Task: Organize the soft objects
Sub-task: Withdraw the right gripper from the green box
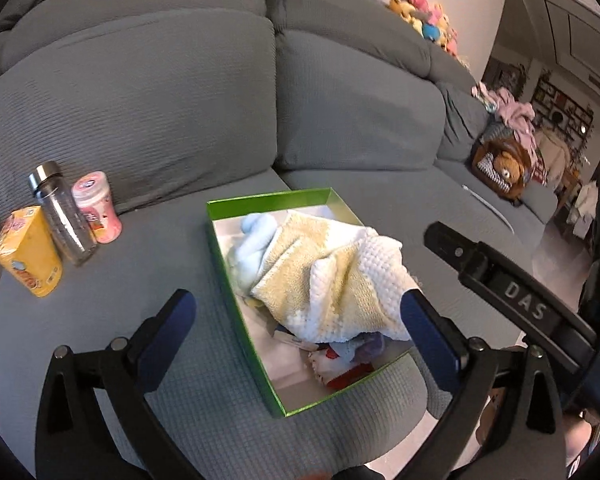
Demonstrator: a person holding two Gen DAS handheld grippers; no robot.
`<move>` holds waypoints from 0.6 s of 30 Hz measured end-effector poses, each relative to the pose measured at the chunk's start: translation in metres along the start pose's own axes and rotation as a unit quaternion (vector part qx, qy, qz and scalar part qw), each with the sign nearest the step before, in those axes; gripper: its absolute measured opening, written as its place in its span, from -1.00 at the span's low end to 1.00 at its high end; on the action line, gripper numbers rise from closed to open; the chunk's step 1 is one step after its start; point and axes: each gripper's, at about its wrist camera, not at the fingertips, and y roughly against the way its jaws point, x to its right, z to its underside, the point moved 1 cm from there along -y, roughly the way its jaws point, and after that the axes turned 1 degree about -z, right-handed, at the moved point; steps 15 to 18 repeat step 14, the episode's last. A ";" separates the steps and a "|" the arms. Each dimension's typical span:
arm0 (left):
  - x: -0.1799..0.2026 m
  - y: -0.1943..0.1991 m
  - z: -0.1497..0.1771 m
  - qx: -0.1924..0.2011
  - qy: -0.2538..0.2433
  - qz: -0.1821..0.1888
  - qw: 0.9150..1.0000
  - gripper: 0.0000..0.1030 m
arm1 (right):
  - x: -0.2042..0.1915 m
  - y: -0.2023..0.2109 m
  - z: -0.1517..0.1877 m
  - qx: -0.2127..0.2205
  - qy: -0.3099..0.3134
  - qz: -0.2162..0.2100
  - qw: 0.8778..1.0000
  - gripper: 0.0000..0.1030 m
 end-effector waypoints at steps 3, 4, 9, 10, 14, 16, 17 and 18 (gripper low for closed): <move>-0.002 0.012 0.001 0.008 0.011 0.013 1.000 0.98 | 0.003 0.009 -0.001 0.011 0.008 0.025 1.000 0.84; -0.003 0.015 0.001 0.009 0.013 0.013 1.000 0.98 | 0.003 0.012 -0.001 0.016 0.009 0.031 0.999 0.84; -0.004 0.020 0.002 0.013 0.013 0.006 1.000 0.98 | 0.004 0.020 -0.002 0.027 0.013 0.030 0.999 0.84; -0.005 0.020 0.002 0.013 0.015 0.007 1.000 0.98 | 0.004 0.021 -0.002 0.028 0.014 0.030 0.999 0.84; -0.010 0.020 0.002 0.011 0.018 0.005 1.000 0.98 | 0.002 0.022 -0.002 0.030 0.020 0.029 0.999 0.84; -0.010 0.020 0.002 0.011 0.018 0.005 1.000 0.98 | 0.002 0.022 -0.002 0.030 0.020 0.029 0.999 0.84; -0.010 0.020 0.002 0.011 0.018 0.005 1.000 0.98 | 0.002 0.022 -0.002 0.030 0.020 0.029 0.999 0.84; -0.010 0.020 0.002 0.011 0.018 0.005 1.000 0.98 | 0.002 0.022 -0.002 0.030 0.020 0.029 0.999 0.84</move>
